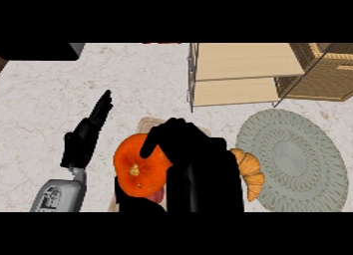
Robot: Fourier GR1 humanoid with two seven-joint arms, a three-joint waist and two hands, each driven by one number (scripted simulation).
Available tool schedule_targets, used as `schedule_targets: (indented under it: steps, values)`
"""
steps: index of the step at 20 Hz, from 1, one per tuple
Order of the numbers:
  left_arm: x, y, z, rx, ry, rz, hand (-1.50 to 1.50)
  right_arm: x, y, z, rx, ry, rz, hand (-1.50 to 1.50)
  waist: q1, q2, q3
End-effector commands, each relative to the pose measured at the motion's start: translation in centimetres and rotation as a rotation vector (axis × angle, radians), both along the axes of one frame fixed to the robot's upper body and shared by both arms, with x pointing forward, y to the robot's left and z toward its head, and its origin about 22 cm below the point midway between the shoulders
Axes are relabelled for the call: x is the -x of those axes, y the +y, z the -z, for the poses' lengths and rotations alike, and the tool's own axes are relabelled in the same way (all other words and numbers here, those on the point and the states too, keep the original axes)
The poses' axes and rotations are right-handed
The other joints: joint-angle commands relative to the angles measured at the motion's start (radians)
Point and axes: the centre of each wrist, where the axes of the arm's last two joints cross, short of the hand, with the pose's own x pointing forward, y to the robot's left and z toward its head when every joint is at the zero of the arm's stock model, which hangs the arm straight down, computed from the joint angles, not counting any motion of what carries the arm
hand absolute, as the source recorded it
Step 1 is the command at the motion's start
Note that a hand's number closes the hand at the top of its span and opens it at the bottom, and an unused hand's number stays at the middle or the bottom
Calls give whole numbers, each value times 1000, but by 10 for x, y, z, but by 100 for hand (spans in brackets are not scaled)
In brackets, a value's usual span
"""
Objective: Pick the squash from the placemat and place it in the tiered shelf
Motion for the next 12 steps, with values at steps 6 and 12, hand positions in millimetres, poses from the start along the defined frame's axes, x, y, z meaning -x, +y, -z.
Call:
schedule_targets:
  steps: [6,12]
  values:
    - [10,0,4,-8,-5,-12,0,-20,-4,-63,-14,-22,333,150,-4,-2,0]
    - [-2,8,-4,8,-6,2,0,-45,2,-100,-36,-34,363,150,6,7,1]
